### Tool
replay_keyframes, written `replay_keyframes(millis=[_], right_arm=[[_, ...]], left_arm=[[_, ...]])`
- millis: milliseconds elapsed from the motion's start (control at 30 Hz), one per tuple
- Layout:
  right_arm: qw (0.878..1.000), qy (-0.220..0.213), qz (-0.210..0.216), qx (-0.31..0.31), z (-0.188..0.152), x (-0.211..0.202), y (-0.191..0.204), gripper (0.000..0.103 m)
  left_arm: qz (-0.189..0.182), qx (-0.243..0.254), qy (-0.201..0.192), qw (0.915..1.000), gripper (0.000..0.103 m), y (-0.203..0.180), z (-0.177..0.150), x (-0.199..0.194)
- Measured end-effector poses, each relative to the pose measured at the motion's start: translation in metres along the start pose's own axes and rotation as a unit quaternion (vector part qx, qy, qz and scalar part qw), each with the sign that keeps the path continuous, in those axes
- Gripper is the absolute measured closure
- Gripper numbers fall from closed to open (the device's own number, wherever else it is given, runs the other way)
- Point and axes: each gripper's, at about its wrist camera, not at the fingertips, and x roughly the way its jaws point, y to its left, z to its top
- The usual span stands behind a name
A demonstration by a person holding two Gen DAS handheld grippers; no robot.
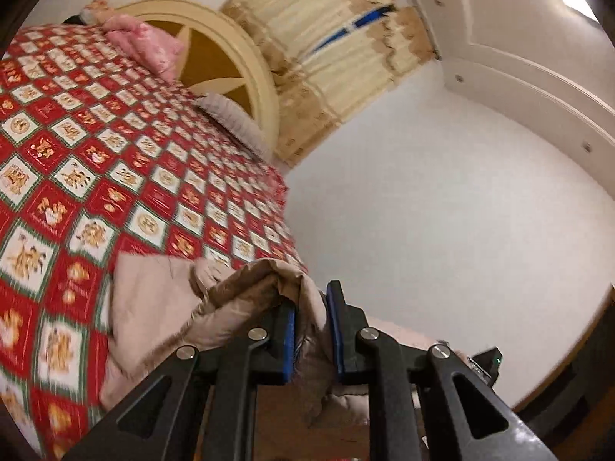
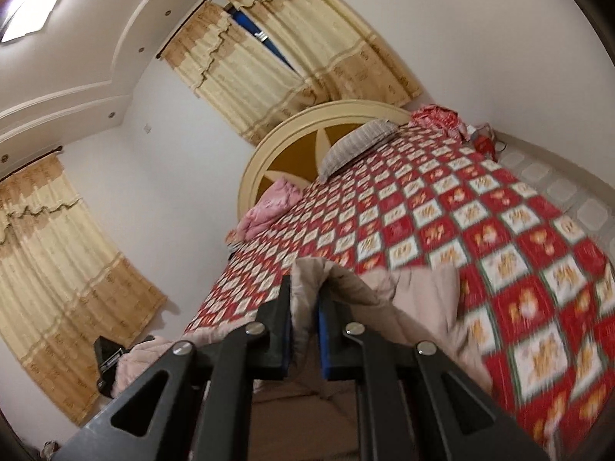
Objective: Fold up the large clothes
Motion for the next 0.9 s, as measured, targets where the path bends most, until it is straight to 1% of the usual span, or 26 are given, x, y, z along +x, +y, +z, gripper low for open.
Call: replay_keyframes(millis=[100, 133, 167, 233, 267, 300, 333, 367, 400, 433, 467, 500, 567, 600, 667, 733, 800, 900], right_arm=[[1.000, -0.009, -0.022, 0.003, 0.023, 0.043, -0.012, 0.089], [0.999, -0.012, -0.036, 0.002, 0.031, 0.065, -0.019, 0.089], [0.999, -0.013, -0.045, 0.004, 0.035, 0.076, -0.024, 0.089], [0.997, -0.014, -0.072, 0.013, 0.043, 0.114, -0.043, 0.089], [0.997, -0.014, -0.079, 0.021, 0.043, 0.129, -0.053, 0.089], [0.995, -0.010, -0.094, 0.033, 0.042, 0.153, -0.069, 0.089], [0.993, -0.008, -0.108, 0.035, 0.039, 0.169, -0.080, 0.089], [0.992, -0.005, -0.124, 0.035, 0.035, 0.183, -0.091, 0.089], [0.989, -0.001, -0.142, 0.034, 0.029, 0.200, -0.103, 0.089], [0.986, 0.006, -0.163, 0.033, 0.018, 0.217, -0.117, 0.089], [0.983, 0.015, -0.181, 0.038, 0.005, 0.232, -0.133, 0.089], [0.981, 0.021, -0.188, 0.040, -0.003, 0.240, -0.143, 0.089], [0.977, 0.031, -0.206, 0.047, -0.020, 0.252, -0.161, 0.087], [0.978, 0.028, -0.199, 0.059, -0.024, 0.250, -0.169, 0.087], [0.979, 0.025, -0.193, 0.066, -0.025, 0.248, -0.173, 0.082], [0.979, 0.034, -0.189, 0.062, -0.026, 0.249, -0.175, 0.078], [0.980, 0.045, -0.188, 0.053, -0.027, 0.253, -0.179, 0.077], [0.977, 0.058, -0.196, 0.054, -0.028, 0.258, -0.179, 0.074]], left_arm=[[0.039, -0.016, -0.004, 0.9991, 0.088, 0.023, 0.021, 0.036], [0.056, -0.029, -0.004, 0.9980, 0.088, 0.037, 0.029, 0.054], [0.066, -0.038, -0.003, 0.9971, 0.088, 0.046, 0.034, 0.066], [0.097, -0.063, 0.002, 0.9933, 0.088, 0.074, 0.044, 0.100], [0.110, -0.069, 0.005, 0.9915, 0.088, 0.083, 0.047, 0.112], [0.131, -0.078, 0.012, 0.9883, 0.088, 0.100, 0.049, 0.131], [0.150, -0.085, 0.017, 0.9849, 0.088, 0.115, 0.048, 0.147], [0.165, -0.090, 0.022, 0.9820, 0.088, 0.124, 0.046, 0.155], [0.191, -0.098, 0.030, 0.9762, 0.087, 0.141, 0.042, 0.169], [0.210, -0.107, 0.039, 0.9711, 0.085, 0.151, 0.037, 0.176], [0.225, -0.120, 0.050, 0.9656, 0.085, 0.164, 0.030, 0.184], [0.230, -0.132, 0.056, 0.9625, 0.084, 0.174, 0.024, 0.188], [0.214, -0.139, 0.053, 0.9655, 0.084, 0.186, 0.015, 0.188], [0.208, -0.131, 0.048, 0.9681, 0.084, 0.187, 0.011, 0.185], [0.198, -0.120, 0.038, 0.9721, 0.084, 0.188, 0.005, 0.180], [0.188, -0.119, 0.028, 0.9746, 0.084, 0.191, -0.002, 0.175], [0.181, -0.130, 0.028, 0.9745, 0.084, 0.194, -0.002, 0.175], [0.154, -0.162, 0.030, 0.9744, 0.084, 0.204, 0.003, 0.176]])
